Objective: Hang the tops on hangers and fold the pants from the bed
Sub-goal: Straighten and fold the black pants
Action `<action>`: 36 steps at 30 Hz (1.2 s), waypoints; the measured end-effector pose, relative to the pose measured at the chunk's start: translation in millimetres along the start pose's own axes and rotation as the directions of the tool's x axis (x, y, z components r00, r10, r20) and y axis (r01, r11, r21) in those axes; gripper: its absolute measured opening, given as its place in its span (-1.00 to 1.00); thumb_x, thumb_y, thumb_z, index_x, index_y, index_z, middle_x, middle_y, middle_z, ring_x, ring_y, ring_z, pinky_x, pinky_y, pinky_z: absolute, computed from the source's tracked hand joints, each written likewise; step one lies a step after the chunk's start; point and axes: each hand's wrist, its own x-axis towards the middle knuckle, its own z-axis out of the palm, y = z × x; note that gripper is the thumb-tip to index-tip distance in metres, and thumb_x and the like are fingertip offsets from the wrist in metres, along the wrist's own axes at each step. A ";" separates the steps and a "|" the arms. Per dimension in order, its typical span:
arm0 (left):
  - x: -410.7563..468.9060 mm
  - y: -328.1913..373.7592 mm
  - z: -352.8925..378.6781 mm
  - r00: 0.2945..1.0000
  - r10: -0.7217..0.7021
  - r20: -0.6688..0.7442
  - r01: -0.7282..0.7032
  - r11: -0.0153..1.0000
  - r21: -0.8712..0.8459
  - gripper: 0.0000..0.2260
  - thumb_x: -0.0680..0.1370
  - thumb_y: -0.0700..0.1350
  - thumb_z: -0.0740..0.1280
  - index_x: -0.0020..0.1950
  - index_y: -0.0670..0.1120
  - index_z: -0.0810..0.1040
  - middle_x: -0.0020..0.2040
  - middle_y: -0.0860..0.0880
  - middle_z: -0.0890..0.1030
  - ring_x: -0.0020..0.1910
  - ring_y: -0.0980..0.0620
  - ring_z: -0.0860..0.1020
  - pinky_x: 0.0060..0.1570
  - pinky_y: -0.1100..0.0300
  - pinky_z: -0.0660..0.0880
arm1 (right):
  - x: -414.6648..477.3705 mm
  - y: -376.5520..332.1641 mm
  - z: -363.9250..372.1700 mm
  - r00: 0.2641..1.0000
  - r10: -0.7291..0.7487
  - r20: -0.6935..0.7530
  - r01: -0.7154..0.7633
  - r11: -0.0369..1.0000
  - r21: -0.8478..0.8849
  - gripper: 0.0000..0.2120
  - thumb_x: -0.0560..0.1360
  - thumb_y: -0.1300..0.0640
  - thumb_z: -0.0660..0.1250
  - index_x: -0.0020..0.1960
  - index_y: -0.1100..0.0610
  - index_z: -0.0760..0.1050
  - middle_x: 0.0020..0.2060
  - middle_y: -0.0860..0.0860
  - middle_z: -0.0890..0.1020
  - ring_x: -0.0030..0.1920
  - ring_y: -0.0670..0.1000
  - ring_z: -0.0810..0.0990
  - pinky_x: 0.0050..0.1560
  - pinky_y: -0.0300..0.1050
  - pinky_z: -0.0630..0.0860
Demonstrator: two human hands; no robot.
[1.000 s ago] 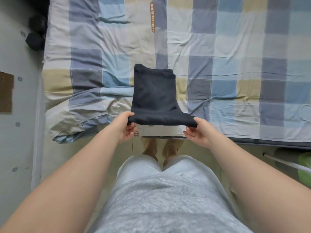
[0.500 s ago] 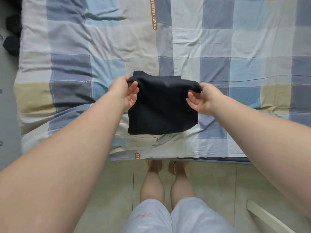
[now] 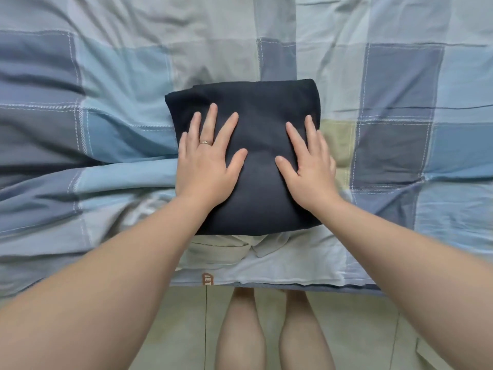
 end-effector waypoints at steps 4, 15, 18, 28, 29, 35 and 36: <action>13.1 -0.8 5.9 0.999 0.028 -0.021 -0.028 0.999 0.027 -0.42 0.61 0.27 0.10 0.61 0.24 0.06 0.66 0.07 -0.08 0.62 -0.09 -0.12 0.55 -0.13 -0.07 | 7.0 9.5 5.2 1.000 -0.021 -0.013 0.022 1.000 0.015 -0.35 0.59 -0.22 0.18 0.58 -0.31 -0.05 0.61 -0.18 -0.20 0.59 0.08 -0.02 0.51 0.18 0.07; 9.7 21.4 -24.1 0.849 -0.523 0.078 0.518 0.792 -0.323 0.17 0.23 0.41 0.50 0.60 0.21 -0.18 0.55 -0.02 0.24 0.36 -0.08 0.47 0.24 0.09 0.36 | 25.3 25.7 -37.9 0.853 0.305 0.423 -0.520 0.557 0.647 -0.30 0.25 -0.15 0.58 0.32 -0.06 0.43 0.14 -0.15 0.67 0.11 -0.08 0.67 0.23 0.01 0.56; 12.6 6.9 -36.5 0.833 -0.526 0.173 0.528 0.661 -0.534 0.11 0.22 0.29 0.58 0.58 0.21 -0.03 0.48 0.16 0.37 0.35 0.08 0.47 0.32 0.14 0.36 | 24.5 34.7 -35.6 0.813 0.252 0.524 -0.574 0.491 0.655 -0.36 0.27 -0.14 0.57 0.31 -0.03 0.52 0.11 -0.09 0.71 0.12 0.00 0.69 0.26 0.06 0.55; -9.4 -13.0 -69.4 0.729 -0.278 0.625 0.684 0.282 -0.672 -0.54 0.38 -0.04 0.60 0.24 0.02 0.60 0.06 0.04 0.73 -0.01 -0.02 0.72 -0.22 0.15 0.65 | -5.9 36.7 -47.1 0.761 0.235 0.605 -0.643 0.395 0.656 -0.48 0.41 -0.10 0.52 0.32 0.04 0.55 0.14 -0.03 0.70 0.16 0.01 0.68 0.23 -0.02 0.53; -14.6 -12.3 -72.1 0.719 -0.263 0.643 0.694 0.284 -0.661 -0.56 0.40 -0.04 0.59 0.24 0.02 0.60 0.07 0.03 0.73 0.00 -0.01 0.72 -0.21 0.16 0.64 | -13.2 35.4 -50.3 0.756 0.248 0.605 -0.650 0.389 0.653 -0.48 0.41 -0.10 0.52 0.32 0.05 0.56 0.14 -0.02 0.70 0.17 0.02 0.67 0.23 -0.02 0.54; -54.3 1.2 -75.5 0.645 -0.263 0.718 0.762 0.293 -0.578 -0.63 0.46 0.02 0.53 0.24 0.05 0.59 0.03 0.08 0.73 -0.02 0.03 0.71 -0.15 0.17 0.59 | -65.9 30.6 -61.0 0.694 0.331 0.639 -0.720 0.319 0.616 -0.37 0.30 -0.14 0.59 0.30 0.02 0.55 0.11 -0.02 0.71 0.09 0.02 0.71 0.09 -0.04 0.59; -60.8 3.5 -75.4 0.635 -0.274 0.722 0.771 0.283 -0.571 -0.62 0.46 0.03 0.53 0.25 0.05 0.58 0.02 0.07 0.73 -0.03 0.03 0.72 -0.15 0.16 0.60 | -74.4 31.0 -61.7 0.662 0.337 0.670 -0.749 0.284 0.598 -0.35 0.27 -0.18 0.59 0.30 0.00 0.55 0.11 -0.02 0.71 0.08 0.02 0.71 0.04 -0.04 0.61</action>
